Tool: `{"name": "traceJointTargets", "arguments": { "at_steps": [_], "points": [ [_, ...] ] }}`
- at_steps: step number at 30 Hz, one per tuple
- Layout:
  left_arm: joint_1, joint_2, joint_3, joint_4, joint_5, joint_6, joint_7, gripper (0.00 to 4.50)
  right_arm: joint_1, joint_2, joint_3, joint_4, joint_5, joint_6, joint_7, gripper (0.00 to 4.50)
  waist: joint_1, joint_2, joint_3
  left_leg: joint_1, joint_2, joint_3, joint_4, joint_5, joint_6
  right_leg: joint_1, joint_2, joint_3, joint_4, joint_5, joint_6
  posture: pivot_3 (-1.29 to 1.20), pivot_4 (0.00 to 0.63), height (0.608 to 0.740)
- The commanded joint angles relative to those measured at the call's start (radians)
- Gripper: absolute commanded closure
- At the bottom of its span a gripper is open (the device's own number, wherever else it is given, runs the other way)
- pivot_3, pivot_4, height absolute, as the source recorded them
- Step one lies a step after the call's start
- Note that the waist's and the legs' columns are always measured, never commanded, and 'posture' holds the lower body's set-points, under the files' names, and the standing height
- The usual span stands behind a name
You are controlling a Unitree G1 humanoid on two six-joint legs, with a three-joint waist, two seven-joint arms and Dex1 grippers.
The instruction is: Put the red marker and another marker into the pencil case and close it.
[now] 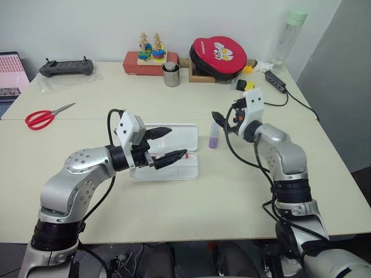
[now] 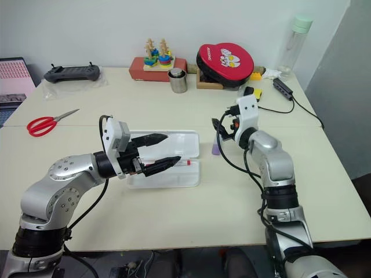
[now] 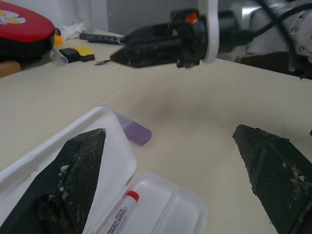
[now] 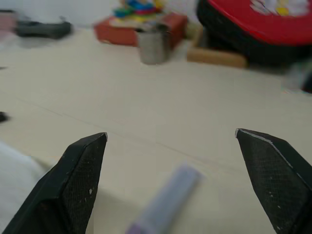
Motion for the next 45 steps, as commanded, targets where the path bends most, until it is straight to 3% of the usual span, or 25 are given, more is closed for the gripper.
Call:
{"name": "traceJointTargets", "arguments": {
  "at_steps": [1, 7, 18, 21, 29, 33, 36, 41, 45],
  "points": [
    [-0.067, -0.017, -0.006, 0.050, 0.027, -0.047, -0.009, 0.00, -0.009, 0.071, 0.001, -0.025, 0.003, 0.004, -0.089, 0.09, -0.006, 0.000, 0.000, 0.000, 0.000, 0.000, 0.000, 0.000, 0.000, 0.000, 0.000, 0.000, 0.000, 0.000, 0.000, 0.00, 0.150, 0.740],
    [-0.133, -0.047, -0.034, 0.113, 0.069, -0.089, -0.014, 0.00, 0.009, 0.130, 0.051, 0.070, -0.044, 0.012, -0.166, 0.09, -0.016, 0.000, 0.000, -0.001, 0.000, 0.000, 0.000, 0.000, 0.000, 0.000, 0.000, 0.000, 0.000, 0.000, 0.000, 0.00, 0.150, 0.740],
    [-0.246, -0.166, -0.099, 0.133, 0.170, -0.134, 0.078, 0.00, 0.026, 0.130, 0.148, 0.212, -0.139, 0.007, -0.215, 0.09, -0.015, 0.000, 0.000, 0.000, 0.000, -0.001, 0.000, 0.000, 0.000, 0.001, 0.000, 0.000, 0.000, 0.000, 0.001, 0.00, 0.150, 0.740],
    [-0.261, -0.188, -0.113, 0.145, 0.186, -0.142, 0.086, 0.00, 0.022, 0.118, 0.141, 0.226, -0.159, 0.008, -0.240, 0.55, -0.016, 0.000, 0.000, 0.000, 0.000, -0.001, 0.000, 0.000, 0.000, 0.001, 0.000, 0.000, 0.000, 0.000, 0.001, 0.00, 0.150, 0.740],
    [-0.269, -0.209, -0.107, 0.161, 0.194, -0.151, 0.095, 0.00, 0.010, 0.089, 0.071, 0.256, -0.150, -0.012, -0.298, 2.58, -0.001, 0.000, 0.000, 0.000, -0.001, -0.001, 0.002, 0.000, 0.000, 0.002, 0.000, 0.000, 0.000, 0.001, 0.002, 0.00, 0.150, 0.740],
    [-0.270, -0.211, -0.108, 0.172, 0.198, -0.155, 0.096, 0.00, -0.003, 0.081, 0.034, 0.266, -0.141, -0.041, -0.319, 3.37, 0.006, 0.000, 0.000, 0.000, -0.001, -0.001, 0.002, 0.000, 0.000, 0.002, 0.000, -0.001, 0.000, 0.001, 0.003, 0.00, 0.150, 0.740],
    [-0.262, -0.207, -0.100, 0.172, 0.193, -0.149, 0.099, 0.00, -0.021, 0.076, 0.015, 0.249, -0.122, -0.090, -0.308, 3.39, 0.006, 0.000, 0.000, 0.000, -0.001, -0.001, 0.002, 0.000, 0.000, 0.002, 0.000, 0.000, -0.001, 0.002, 0.003, 0.00, 0.150, 0.740],
    [-0.197, -0.162, -0.029, 0.111, 0.150, -0.106, 0.107, 0.00, -0.093, 0.042, -0.003, 0.147, -0.030, -0.255, -0.135, 3.39, -0.007, 0.000, 0.000, -0.001, -0.001, 0.000, 0.002, 0.000, 0.000, 0.001, 0.000, 0.000, -0.001, 0.002, 0.003, 0.00, 0.150, 0.740],
    [-0.021, -0.077, 0.110, -0.025, 0.038, -0.035, 0.060, 0.00, -0.159, -0.019, 0.080, 0.033, 0.107, -0.275, 0.214, 3.39, -0.032, 0.002, 0.001, -0.001, -0.001, 0.001, 0.000, 0.000, 0.000, 0.000, 0.000, 0.002, -0.001, 0.002, 0.003, 0.00, 0.150, 0.740]
  ]
}}
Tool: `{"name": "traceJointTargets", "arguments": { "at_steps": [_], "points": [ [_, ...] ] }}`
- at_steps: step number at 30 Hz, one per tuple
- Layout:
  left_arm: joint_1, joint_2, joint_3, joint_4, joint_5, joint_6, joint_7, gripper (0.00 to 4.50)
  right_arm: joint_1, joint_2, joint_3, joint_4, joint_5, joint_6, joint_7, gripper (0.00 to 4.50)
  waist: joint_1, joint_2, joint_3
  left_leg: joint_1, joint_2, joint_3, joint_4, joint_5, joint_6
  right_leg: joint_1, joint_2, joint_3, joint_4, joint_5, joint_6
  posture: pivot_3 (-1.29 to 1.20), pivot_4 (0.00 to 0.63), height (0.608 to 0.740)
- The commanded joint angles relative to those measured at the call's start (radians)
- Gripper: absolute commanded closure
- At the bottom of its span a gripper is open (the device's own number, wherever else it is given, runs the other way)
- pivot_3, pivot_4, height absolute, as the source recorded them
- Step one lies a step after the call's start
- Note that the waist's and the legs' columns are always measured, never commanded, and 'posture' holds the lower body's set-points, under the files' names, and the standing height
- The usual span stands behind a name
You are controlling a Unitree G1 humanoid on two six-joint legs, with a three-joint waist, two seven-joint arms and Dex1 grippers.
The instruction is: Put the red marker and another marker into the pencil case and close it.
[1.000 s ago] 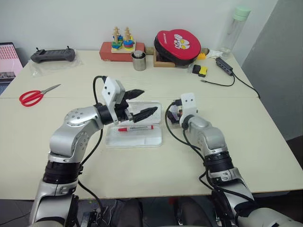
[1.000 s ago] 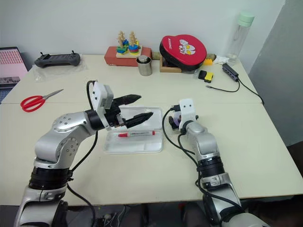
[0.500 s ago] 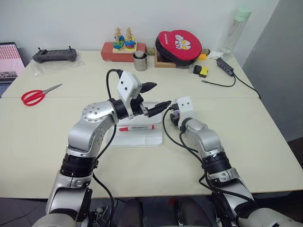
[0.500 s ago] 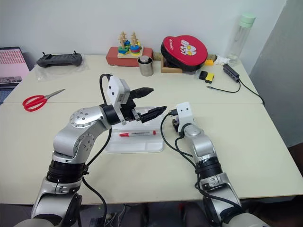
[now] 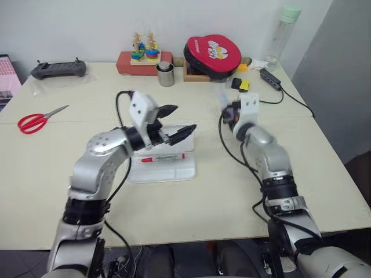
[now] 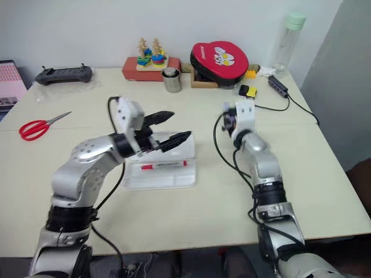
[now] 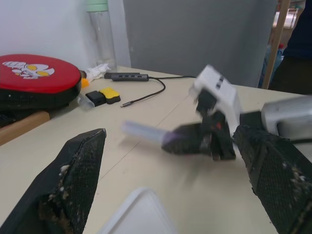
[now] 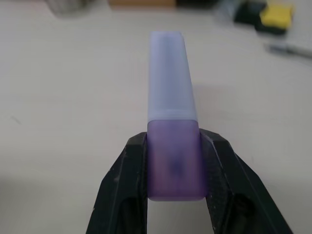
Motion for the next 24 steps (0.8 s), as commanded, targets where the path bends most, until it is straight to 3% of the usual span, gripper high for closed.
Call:
{"name": "traceJointTargets", "arguments": {
  "at_steps": [1, 6, 14, 24],
  "points": [
    [0.196, 0.104, 0.195, -0.182, -0.126, 0.064, -0.049, 0.00, -0.098, -0.059, 0.109, -0.193, 0.158, -0.021, 0.392, 3.39, -0.009, -0.001, 0.000, 0.000, 0.000, -0.001, -0.001, 0.000, 0.000, 0.000, 0.000, -0.001, 0.000, 0.000, -0.001, 0.00, 0.150, 0.740],
    [0.456, 0.170, 0.408, -0.246, -0.196, 0.083, -0.053, 0.00, -0.157, -0.093, 0.329, -0.194, 0.151, 0.051, 0.640, 3.39, -0.019, 0.000, 0.000, 0.002, 0.001, -0.002, -0.001, -0.001, 0.000, 0.000, 0.001, -0.002, 0.001, -0.002, -0.004, 0.00, 0.150, 0.740],
    [0.661, 0.189, 0.546, -0.253, -0.203, 0.052, -0.062, 0.00, -0.158, -0.031, 0.597, -0.081, 0.020, 0.028, 0.748, 3.39, 0.013, -0.001, -0.001, 0.002, 0.001, -0.003, 0.000, 0.000, 0.000, 0.001, -0.001, -0.004, 0.000, -0.007, -0.005, 0.00, 0.150, 0.740],
    [0.731, 0.194, 0.571, -0.290, -0.266, 0.083, -0.049, 0.00, -0.171, 0.008, 0.635, 0.179, -0.096, -0.106, 0.765, 3.39, 0.014, -0.003, -0.002, 0.002, 0.001, -0.002, 0.000, 0.000, -0.001, 0.001, -0.002, -0.004, 0.000, -0.005, -0.007, 0.00, 0.150, 0.740]
  ]
}}
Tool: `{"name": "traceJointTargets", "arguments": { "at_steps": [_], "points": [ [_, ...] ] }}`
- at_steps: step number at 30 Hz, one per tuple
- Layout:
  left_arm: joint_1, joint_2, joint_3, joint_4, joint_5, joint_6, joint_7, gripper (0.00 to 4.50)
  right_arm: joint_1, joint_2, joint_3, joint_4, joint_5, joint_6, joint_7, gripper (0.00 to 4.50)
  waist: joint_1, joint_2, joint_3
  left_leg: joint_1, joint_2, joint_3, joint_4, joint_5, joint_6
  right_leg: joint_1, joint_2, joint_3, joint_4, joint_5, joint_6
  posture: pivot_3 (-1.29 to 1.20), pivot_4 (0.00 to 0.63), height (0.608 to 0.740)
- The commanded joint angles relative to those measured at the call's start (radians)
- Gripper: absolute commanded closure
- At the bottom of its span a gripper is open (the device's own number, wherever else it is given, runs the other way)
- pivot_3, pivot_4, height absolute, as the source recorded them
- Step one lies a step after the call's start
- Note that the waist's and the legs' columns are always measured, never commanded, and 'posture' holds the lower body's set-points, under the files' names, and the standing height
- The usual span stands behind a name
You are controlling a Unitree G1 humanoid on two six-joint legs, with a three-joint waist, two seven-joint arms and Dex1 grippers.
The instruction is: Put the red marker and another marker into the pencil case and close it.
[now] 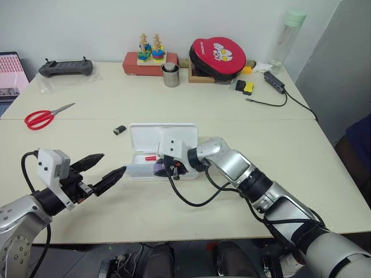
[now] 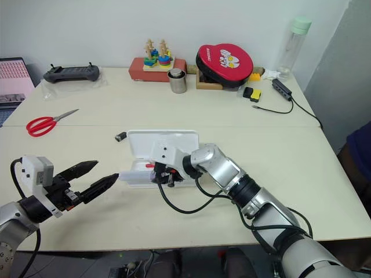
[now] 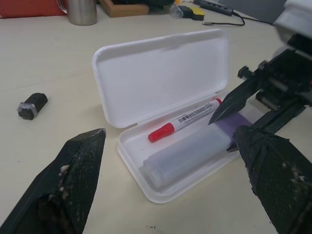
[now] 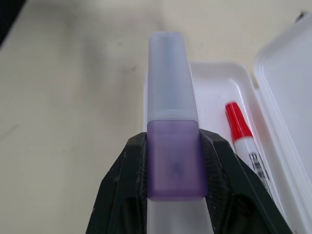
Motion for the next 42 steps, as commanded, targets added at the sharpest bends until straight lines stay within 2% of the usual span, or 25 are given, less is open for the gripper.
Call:
{"name": "traceJointTargets", "arguments": {
  "at_steps": [1, 7, 9, 17, 21, 25, 28, 32, 34, 42],
  "points": [
    [-0.004, 0.016, 0.019, -0.036, -0.026, -0.002, 0.011, 0.00, -0.024, 0.006, -0.023, 0.043, -0.030, -0.056, 0.021, 3.39, 0.000, 0.000, 0.000, 0.000, 0.000, 0.000, 0.000, 0.000, 0.000, 0.000, 0.000, 0.000, 0.000, 0.001, 0.001, 0.00, 0.150, 0.740],
    [-0.037, 0.013, 0.007, -0.026, -0.030, 0.008, 0.041, 0.00, -0.031, 0.009, -0.046, 0.060, -0.042, -0.073, 0.049, 3.39, -0.003, 0.000, 0.000, 0.000, 0.001, -0.001, -0.001, 0.000, 0.000, 0.000, 0.001, -0.001, 0.000, 0.001, 0.001, 0.00, 0.150, 0.740],
    [-0.055, 0.017, 0.004, -0.014, -0.026, 0.010, 0.052, 0.00, -0.035, 0.010, -0.055, 0.053, -0.041, -0.072, 0.053, 2.69, -0.003, 0.000, 0.000, 0.000, 0.000, -0.001, -0.001, 0.000, 0.000, 0.000, 0.001, -0.001, 0.000, 0.001, 0.001, 0.00, 0.150, 0.740],
    [-0.156, 0.028, -0.024, 0.050, -0.004, 0.012, 0.095, 0.00, -0.059, 0.036, -0.120, 0.031, -0.018, -0.074, 0.054, 0.94, -0.006, 0.000, 0.000, 0.000, 0.000, -0.001, -0.001, 0.000, 0.000, 0.000, 0.002, -0.001, 0.001, 0.002, 0.002, 0.00, 0.150, 0.740],
    [-0.229, 0.039, -0.050, 0.130, 0.052, -0.007, 0.143, 0.00, -0.083, 0.052, -0.215, -0.036, 0.060, -0.061, 0.066, 0.02, -0.004, 0.000, 0.000, 0.000, 0.000, -0.001, -0.001, 0.000, 0.000, 0.000, 0.002, -0.001, 0.000, 0.002, 0.002, 0.00, 0.150, 0.740],
    [-0.369, 0.065, -0.115, 0.319, 0.170, -0.060, 0.196, 0.00, -0.124, 0.083, -0.373, -0.137, 0.195, 0.002, 0.019, 0.02, -0.005, 0.000, 0.001, -0.001, 0.000, -0.002, -0.001, 0.000, 0.000, 0.000, 0.002, -0.002, 0.001, 0.002, 0.002, 0.00, 0.150, 0.740],
    [-0.490, 0.081, -0.187, 0.475, 0.240, -0.115, 0.177, 0.00, -0.141, 0.077, -0.433, -0.175, 0.205, 0.023, -0.052, 0.02, -0.001, 0.000, 0.000, -0.001, 0.001, -0.003, -0.001, 0.000, 0.000, 0.000, 0.003, -0.003, 0.001, 0.002, 0.002, 0.00, 0.150, 0.740],
    [-0.618, 0.093, -0.267, 0.663, 0.324, -0.186, 0.146, 0.00, -0.141, 0.067, -0.468, -0.205, 0.200, 0.035, -0.136, 0.02, 0.008, -0.001, 0.000, -0.001, 0.000, -0.003, -0.001, 0.000, 0.000, 0.000, 0.002, -0.003, 0.001, 0.002, 0.002, 0.00, 0.150, 0.740],
    [-0.719, 0.089, -0.336, 0.826, 0.392, -0.244, 0.123, 0.00, -0.128, 0.053, -0.475, -0.230, 0.198, 0.044, -0.168, 0.02, 0.011, -0.001, 0.000, -0.001, 0.000, -0.003, -0.001, 0.000, 0.000, 0.000, 0.002, -0.003, 0.000, 0.002, 0.002, 0.00, 0.150, 0.740],
    [-1.013, 0.002, -0.461, 1.360, 0.550, -0.465, 0.107, 0.00, -0.069, 0.007, -0.463, -0.320, 0.196, 0.081, -0.231, 0.02, 0.018, -0.001, 0.000, -0.006, 0.000, -0.003, -0.001, 0.000, 0.000, -0.004, 0.002, -0.005, 0.001, 0.002, 0.002, 0.00, 0.150, 0.740]
  ]
}}
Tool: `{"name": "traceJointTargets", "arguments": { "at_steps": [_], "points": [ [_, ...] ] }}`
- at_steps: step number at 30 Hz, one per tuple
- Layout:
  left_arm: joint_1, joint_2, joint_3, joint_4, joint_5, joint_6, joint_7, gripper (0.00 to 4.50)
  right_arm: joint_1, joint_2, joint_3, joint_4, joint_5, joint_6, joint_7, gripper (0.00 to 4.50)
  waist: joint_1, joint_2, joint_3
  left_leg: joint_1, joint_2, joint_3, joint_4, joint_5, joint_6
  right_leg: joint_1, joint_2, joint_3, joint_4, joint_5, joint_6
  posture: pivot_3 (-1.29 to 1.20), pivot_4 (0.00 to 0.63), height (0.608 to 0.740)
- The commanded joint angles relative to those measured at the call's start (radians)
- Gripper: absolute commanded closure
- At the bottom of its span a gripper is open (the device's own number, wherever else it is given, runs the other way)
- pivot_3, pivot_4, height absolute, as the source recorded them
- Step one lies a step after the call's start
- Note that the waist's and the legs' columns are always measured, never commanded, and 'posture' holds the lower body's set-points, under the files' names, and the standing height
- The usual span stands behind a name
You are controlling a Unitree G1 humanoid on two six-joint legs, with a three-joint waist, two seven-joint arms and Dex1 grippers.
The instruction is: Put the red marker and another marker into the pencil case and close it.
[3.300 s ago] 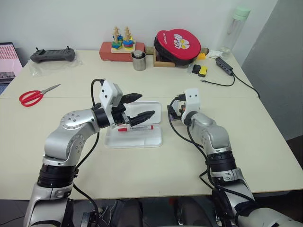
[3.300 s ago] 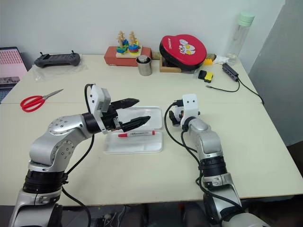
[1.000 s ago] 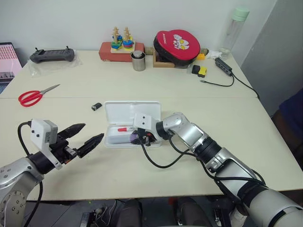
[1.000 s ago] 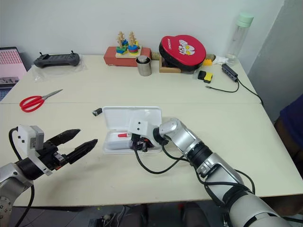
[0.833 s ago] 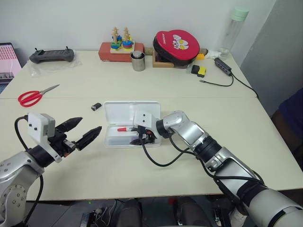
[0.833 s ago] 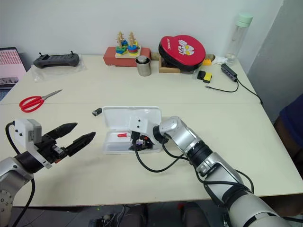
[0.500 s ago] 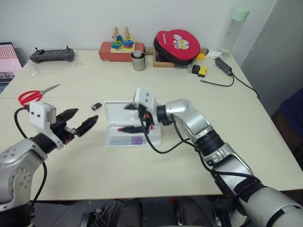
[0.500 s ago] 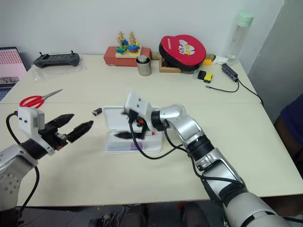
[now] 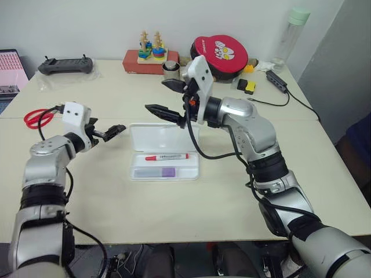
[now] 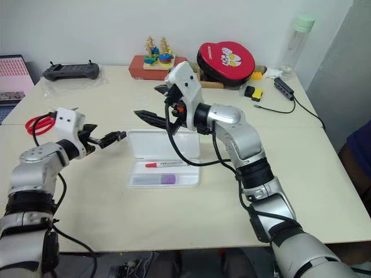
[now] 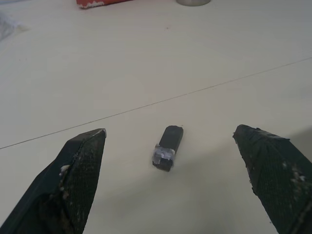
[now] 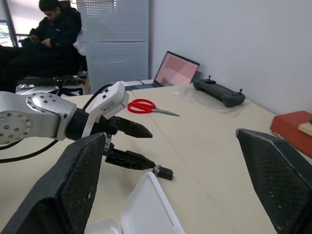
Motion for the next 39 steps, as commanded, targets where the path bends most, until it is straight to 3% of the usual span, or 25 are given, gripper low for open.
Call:
{"name": "traceJointTargets", "arguments": {
  "at_steps": [1, 3, 11, 22, 25, 29, 31, 35, 39],
  "points": [
    [-0.095, -0.037, -0.039, 0.190, 0.067, -0.115, -0.008, 0.00, 0.007, -0.013, -0.014, -0.080, 0.005, 0.016, -0.029, 0.02, 0.000, 0.000, 0.000, -0.001, 0.000, -0.001, 0.000, 0.000, 0.000, 0.000, 0.000, -0.001, 0.000, 0.000, 0.000, 0.00, 0.150, 0.740],
    [-0.135, -0.058, -0.050, 0.281, 0.091, -0.126, 0.014, 0.00, 0.013, -0.024, -0.016, -0.096, 0.005, 0.024, -0.036, 0.02, -0.001, 0.000, 0.000, -0.003, 0.000, -0.001, 0.000, 0.000, 0.000, -0.002, 0.000, -0.001, 0.000, 0.000, 0.000, 0.00, 0.150, 0.740],
    [-0.180, -0.103, -0.066, 0.440, 0.146, -0.153, 0.077, 1.47, 0.025, -0.059, -0.022, -0.159, 0.020, 0.060, -0.061, 0.00, -0.002, -0.001, 0.000, -0.009, 0.000, -0.002, 0.001, 0.000, 0.000, -0.009, 0.000, -0.002, 0.003, 0.001, 0.001, 0.00, 0.150, 0.740],
    [-0.130, -0.104, -0.008, 0.424, 0.110, -0.175, 0.095, 3.81, 0.034, -0.079, -0.021, -0.189, 0.033, 0.075, -0.069, 0.00, -0.013, 0.000, -0.001, -0.008, 0.000, -0.001, 0.003, 0.004, 0.003, -0.009, 0.000, 0.000, 0.003, 0.004, 0.003, 0.00, 0.150, 0.740],
    [-0.098, -0.086, 0.040, 0.384, 0.079, -0.191, 0.109, 4.04, 0.034, -0.082, -0.026, -0.196, 0.052, 0.079, -0.052, 0.00, -0.023, 0.000, -0.001, -0.008, 0.000, -0.001, 0.003, 0.004, 0.003, -0.009, 0.000, 0.000, 0.003, 0.005, 0.003, 0.00, 0.150, 0.740],
    [-0.079, -0.086, 0.174, 0.184, -0.065, -0.207, 0.064, 4.05, 0.038, -0.098, -0.040, -0.219, 0.099, 0.094, -0.016, 0.00, -0.033, 0.000, -0.001, -0.008, 0.000, -0.001, 0.003, 0.004, 0.003, -0.009, 0.000, 0.001, 0.004, 0.005, 0.003, 0.00, 0.150, 0.740],
    [-0.043, -0.098, 0.200, -0.034, -0.150, -0.144, 0.000, 4.05, 0.042, -0.115, -0.060, -0.247, 0.139, 0.111, 0.013, 0.00, -0.026, -0.001, 0.000, -0.009, 0.000, -0.002, 0.003, 0.004, 0.003, -0.009, 0.000, 0.000, 0.003, 0.005, 0.002, 0.00, 0.150, 0.740],
    [0.095, -0.080, 0.099, -0.597, -0.317, 0.076, -0.174, 4.05, 0.071, -0.192, -0.104, -0.339, 0.252, 0.176, 0.101, 0.00, -0.008, -0.001, 0.000, -0.011, -0.001, -0.002, 0.002, 0.004, 0.002, -0.009, -0.002, -0.002, 0.001, 0.006, 0.002, 0.00, 0.150, 0.740],
    [0.151, -0.003, -0.039, -0.879, -0.367, 0.250, -0.278, 4.05, 0.111, -0.286, -0.119, -0.406, 0.316, 0.216, 0.166, 0.00, 0.003, 0.000, 0.000, -0.012, -0.005, -0.001, 0.002, 0.003, 0.002, -0.007, -0.006, 0.000, 0.000, 0.006, 0.002, 0.00, 0.150, 0.740]
  ]
}}
